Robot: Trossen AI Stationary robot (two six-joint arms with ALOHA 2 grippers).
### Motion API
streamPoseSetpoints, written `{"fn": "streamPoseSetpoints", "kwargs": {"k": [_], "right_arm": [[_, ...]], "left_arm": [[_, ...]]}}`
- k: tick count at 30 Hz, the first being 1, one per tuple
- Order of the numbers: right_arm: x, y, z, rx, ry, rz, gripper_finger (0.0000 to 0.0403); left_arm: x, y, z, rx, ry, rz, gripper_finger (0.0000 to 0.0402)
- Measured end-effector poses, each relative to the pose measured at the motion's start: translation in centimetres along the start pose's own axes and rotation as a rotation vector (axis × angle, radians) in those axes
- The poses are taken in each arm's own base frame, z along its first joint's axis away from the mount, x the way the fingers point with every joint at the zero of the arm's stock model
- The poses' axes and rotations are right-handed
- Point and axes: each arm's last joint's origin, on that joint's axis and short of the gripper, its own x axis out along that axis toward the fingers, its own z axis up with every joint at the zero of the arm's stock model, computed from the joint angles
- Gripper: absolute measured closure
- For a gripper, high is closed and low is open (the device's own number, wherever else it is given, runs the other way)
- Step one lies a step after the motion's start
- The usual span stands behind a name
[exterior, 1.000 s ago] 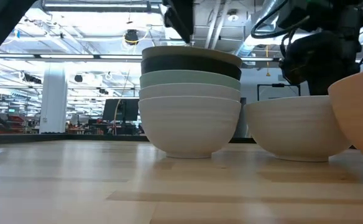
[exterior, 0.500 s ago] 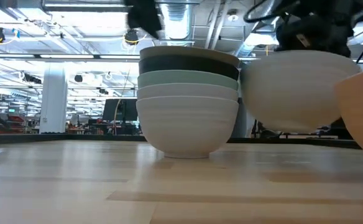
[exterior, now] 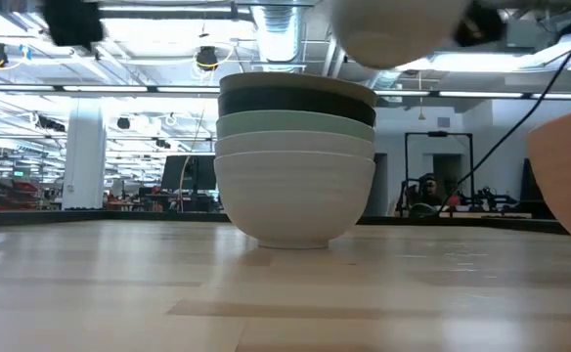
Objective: Nest bowls inside each other
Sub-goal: Stack the white bowl on top of the gray bowl
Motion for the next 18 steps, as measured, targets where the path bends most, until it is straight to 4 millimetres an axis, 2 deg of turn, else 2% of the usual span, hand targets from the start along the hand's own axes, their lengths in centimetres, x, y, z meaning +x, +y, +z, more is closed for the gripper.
{"fn": "streamPoseSetpoints", "kwargs": {"k": [3, 7, 10, 13, 18], "right_arm": [[1.1, 2.1, 1.7, -0.061, -0.001, -0.008, 0.0391], [4.4, 4.4, 3.5, -0.136, 0.049, -0.044, 0.0373], [6.7, 5.7, 4.1, -0.179, 0.083, -0.067, 0.0344], [8.7, 6.2, 3.9, -0.199, 0.121, -0.098, 0.0333], [10.4, 7.1, 3.9, -0.228, 0.119, -0.068, 0.0332]], "left_arm": [[0.2, -0.6, -1.9, 0.008, 0.082, 0.089, 0.0221], [0.1, -1.6, -3.6, -0.006, 0.114, 0.109, 0.0221], [0.4, -2.6, -4.6, -0.010, 0.108, 0.123, 0.0221], [1.3, -3.6, -5.7, 0.002, 0.126, 0.172, 0.0221], [3.5, -5.0, -7.6, 0.059, 0.197, 0.280, 0.0221]]}}
